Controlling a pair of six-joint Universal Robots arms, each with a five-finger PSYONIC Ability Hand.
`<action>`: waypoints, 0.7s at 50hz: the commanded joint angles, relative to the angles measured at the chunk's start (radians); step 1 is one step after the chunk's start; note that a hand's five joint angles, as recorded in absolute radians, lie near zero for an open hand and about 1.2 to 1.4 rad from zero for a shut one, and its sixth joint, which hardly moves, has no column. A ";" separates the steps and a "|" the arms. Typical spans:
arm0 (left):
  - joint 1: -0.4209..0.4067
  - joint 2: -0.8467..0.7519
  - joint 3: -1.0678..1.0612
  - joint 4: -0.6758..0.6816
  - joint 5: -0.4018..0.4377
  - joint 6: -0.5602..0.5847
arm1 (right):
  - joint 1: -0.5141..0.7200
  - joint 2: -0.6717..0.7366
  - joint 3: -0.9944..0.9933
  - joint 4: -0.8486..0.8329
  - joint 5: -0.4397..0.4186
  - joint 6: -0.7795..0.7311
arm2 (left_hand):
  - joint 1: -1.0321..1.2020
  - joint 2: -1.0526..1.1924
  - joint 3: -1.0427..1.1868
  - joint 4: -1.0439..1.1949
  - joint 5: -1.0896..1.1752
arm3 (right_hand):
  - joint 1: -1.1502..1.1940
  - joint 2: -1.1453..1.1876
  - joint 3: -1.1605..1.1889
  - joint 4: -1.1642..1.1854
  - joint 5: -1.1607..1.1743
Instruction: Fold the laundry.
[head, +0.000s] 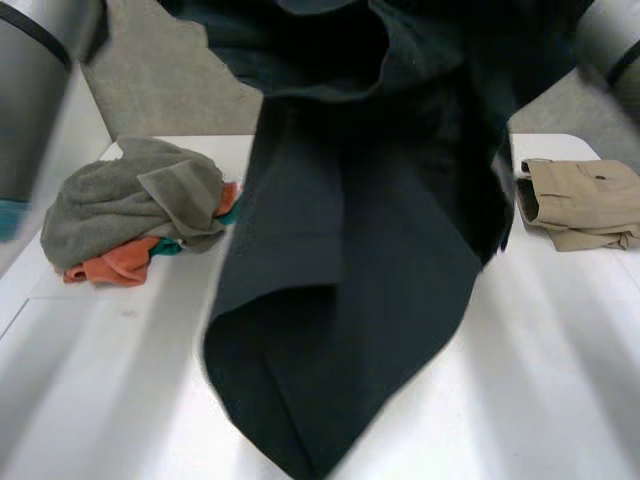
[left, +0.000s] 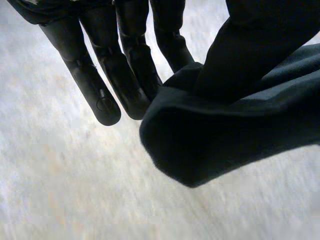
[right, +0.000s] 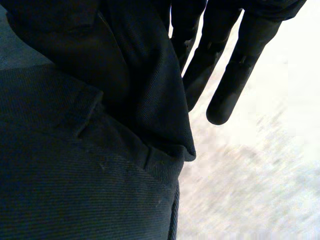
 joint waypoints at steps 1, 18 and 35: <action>0.039 -0.305 0.030 0.072 0.008 0.036 | 0.017 0.274 0.030 -0.135 0.012 0.000 | 0.257 0.199 0.203 0.195 0.238 | 0.349 0.238 0.210 0.200 0.243; 0.071 -0.578 0.038 0.285 -0.015 0.213 | 0.042 0.392 0.102 -0.392 0.153 -0.029 | -0.961 -1.019 -1.015 -1.023 -0.980 | -0.873 -0.983 -1.012 -1.021 -0.979; -0.166 -0.199 -0.487 0.031 -0.017 0.111 | 0.035 0.166 0.540 0.064 0.138 0.083 | -0.897 -0.955 -0.950 -0.958 -0.915 | -0.673 -0.783 -0.811 -0.821 -0.778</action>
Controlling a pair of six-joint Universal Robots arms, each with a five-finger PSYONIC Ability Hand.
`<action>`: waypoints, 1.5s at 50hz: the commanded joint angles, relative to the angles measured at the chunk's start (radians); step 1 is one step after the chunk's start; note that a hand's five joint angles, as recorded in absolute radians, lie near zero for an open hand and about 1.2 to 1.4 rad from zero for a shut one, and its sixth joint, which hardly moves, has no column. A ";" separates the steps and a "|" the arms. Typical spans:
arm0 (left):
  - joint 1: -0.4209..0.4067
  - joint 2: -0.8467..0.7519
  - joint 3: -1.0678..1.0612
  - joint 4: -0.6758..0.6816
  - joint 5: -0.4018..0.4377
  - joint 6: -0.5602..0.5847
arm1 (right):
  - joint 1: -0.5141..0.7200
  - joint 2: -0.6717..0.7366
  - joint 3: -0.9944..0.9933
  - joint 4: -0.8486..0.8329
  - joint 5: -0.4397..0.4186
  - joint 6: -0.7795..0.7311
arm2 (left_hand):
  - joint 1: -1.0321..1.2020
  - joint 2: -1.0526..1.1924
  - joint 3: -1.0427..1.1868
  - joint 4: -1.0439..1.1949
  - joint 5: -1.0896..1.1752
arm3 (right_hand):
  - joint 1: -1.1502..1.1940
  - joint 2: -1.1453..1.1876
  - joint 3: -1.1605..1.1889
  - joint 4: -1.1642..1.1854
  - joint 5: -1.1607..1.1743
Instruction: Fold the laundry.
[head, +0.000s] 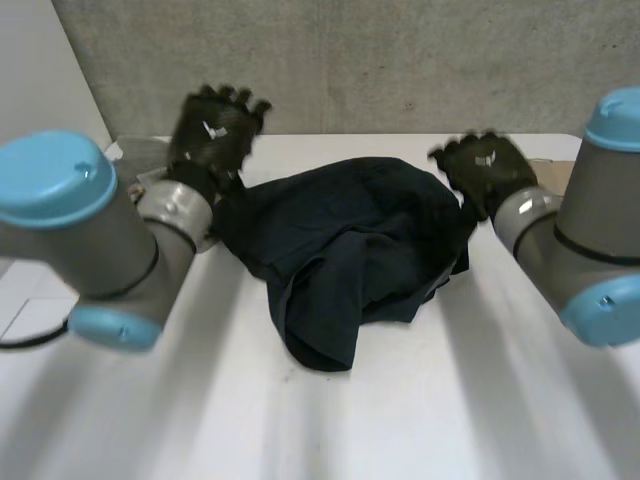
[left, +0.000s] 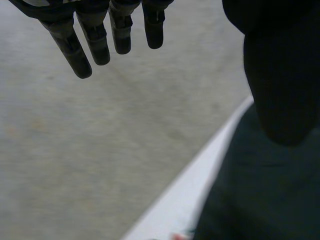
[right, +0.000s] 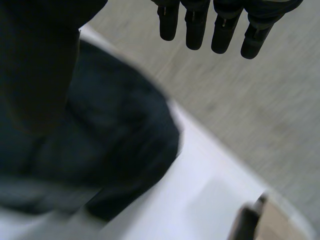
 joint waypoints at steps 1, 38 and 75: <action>-0.151 0.056 -0.141 -0.138 -0.004 -0.141 | 0.010 -0.010 0.181 0.076 -0.005 0.116 | 0.052 0.048 0.043 0.049 0.032 | 0.161 0.170 0.175 0.178 0.167; -0.115 -0.043 -0.034 -0.146 -0.154 -0.315 | -0.064 0.033 0.280 -0.316 0.008 -0.155 | 1.194 1.190 1.185 1.191 1.174 | 1.167 1.177 1.181 1.184 1.173; -0.093 0.189 -0.242 -0.198 -0.062 -0.091 | -0.156 -0.169 0.255 0.039 -0.030 -0.222 | 0.299 0.295 0.290 0.296 0.279 | -0.055 -0.045 -0.041 -0.038 -0.049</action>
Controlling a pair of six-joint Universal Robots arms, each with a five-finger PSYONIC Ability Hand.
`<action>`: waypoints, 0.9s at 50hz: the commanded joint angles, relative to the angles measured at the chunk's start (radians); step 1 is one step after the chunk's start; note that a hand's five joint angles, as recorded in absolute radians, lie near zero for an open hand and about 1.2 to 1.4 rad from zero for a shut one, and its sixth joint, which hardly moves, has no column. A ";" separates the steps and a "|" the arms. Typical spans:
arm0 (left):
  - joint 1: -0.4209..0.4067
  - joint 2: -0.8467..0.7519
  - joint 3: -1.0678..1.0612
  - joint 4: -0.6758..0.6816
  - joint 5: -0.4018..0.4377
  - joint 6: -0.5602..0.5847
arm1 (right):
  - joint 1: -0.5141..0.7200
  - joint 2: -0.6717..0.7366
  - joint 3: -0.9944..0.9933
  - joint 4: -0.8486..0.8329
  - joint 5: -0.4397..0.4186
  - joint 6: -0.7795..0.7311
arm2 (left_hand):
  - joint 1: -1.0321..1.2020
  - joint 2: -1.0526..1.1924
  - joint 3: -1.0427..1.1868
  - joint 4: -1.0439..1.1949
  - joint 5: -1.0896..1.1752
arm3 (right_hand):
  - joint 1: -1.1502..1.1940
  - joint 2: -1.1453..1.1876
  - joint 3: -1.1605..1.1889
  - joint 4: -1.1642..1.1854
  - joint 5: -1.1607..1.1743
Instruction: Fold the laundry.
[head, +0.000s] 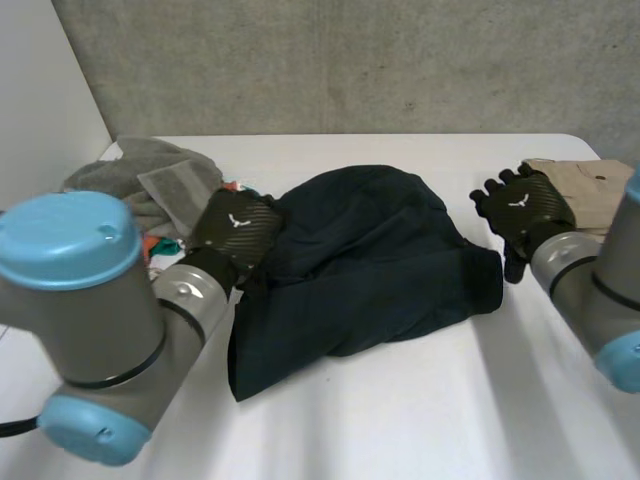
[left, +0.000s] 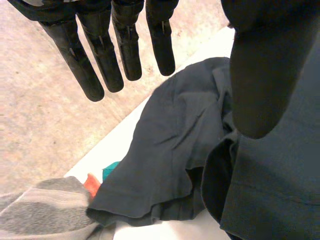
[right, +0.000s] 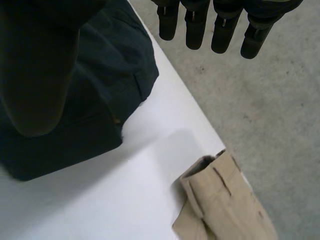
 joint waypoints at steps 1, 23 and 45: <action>-0.012 0.111 -0.088 -0.017 -0.002 -0.053 | -0.035 -0.081 -0.002 0.213 -0.010 0.093 | 0.009 0.017 0.013 0.025 0.026 | -0.052 -0.039 -0.037 -0.035 -0.046; -0.135 -0.010 -0.188 0.057 -0.160 -0.177 | -0.058 0.140 0.089 -0.045 -0.160 0.236 | -0.055 -0.048 -0.051 -0.040 -0.038 | 0.137 0.150 0.152 0.154 0.143; -0.041 -0.125 -0.180 0.192 -0.160 -0.149 | -0.052 0.258 0.023 -0.191 -0.134 0.198 | 0.830 0.838 0.834 0.846 0.847 | 1.168 1.181 1.183 1.185 1.174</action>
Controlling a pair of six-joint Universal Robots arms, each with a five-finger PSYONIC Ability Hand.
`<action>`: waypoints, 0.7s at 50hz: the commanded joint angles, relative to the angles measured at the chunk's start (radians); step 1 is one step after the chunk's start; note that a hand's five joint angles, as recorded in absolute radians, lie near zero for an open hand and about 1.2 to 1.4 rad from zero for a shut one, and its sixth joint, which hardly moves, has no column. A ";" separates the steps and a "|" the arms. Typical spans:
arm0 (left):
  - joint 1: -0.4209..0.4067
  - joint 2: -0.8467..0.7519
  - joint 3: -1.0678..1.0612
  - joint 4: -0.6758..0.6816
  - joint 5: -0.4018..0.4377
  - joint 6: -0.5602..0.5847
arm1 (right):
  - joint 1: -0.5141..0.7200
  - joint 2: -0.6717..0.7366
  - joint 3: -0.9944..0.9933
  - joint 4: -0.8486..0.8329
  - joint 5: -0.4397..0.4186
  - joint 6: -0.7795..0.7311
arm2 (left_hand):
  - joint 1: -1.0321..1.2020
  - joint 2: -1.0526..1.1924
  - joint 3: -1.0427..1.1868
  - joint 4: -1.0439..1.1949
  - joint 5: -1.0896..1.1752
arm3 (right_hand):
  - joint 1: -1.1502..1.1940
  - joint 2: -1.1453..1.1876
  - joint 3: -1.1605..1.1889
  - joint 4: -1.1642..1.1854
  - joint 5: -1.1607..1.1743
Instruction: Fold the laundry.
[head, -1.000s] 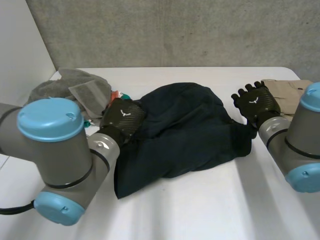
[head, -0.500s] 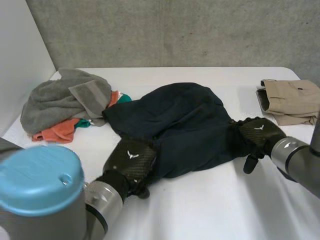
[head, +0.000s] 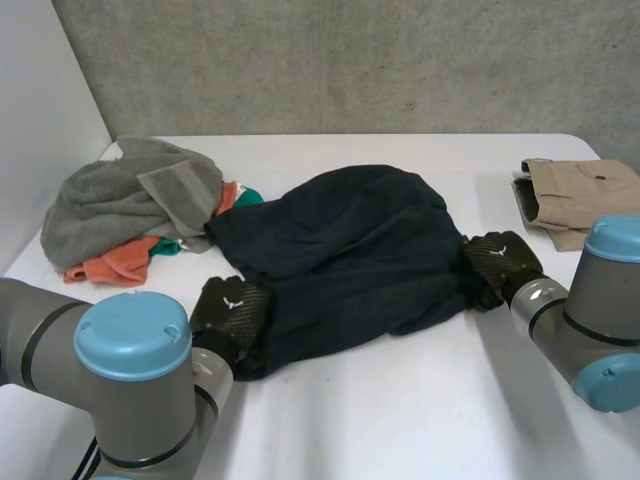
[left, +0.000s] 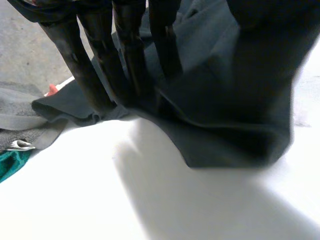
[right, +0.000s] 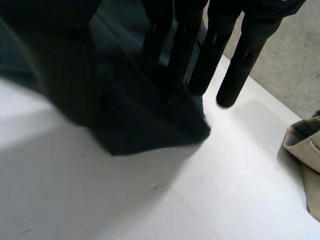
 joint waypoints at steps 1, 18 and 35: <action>0.011 0.032 0.003 0.061 0.002 -0.001 | -0.001 -0.001 -0.017 0.000 0.002 -0.025 | 0.539 0.569 0.574 0.585 0.590 | 0.565 0.546 0.550 0.550 0.577; 0.063 0.446 0.222 -0.169 0.015 0.061 | -0.014 -0.492 -0.282 0.479 -0.019 -0.031 | 0.539 0.570 0.575 0.585 0.591 | 0.565 0.546 0.550 0.550 0.577; 0.135 0.232 0.466 -0.315 0.121 0.133 | 0.004 -0.345 -0.534 0.706 -0.021 -0.172 | 0.539 0.570 0.575 0.585 0.591 | 0.565 0.546 0.550 0.550 0.577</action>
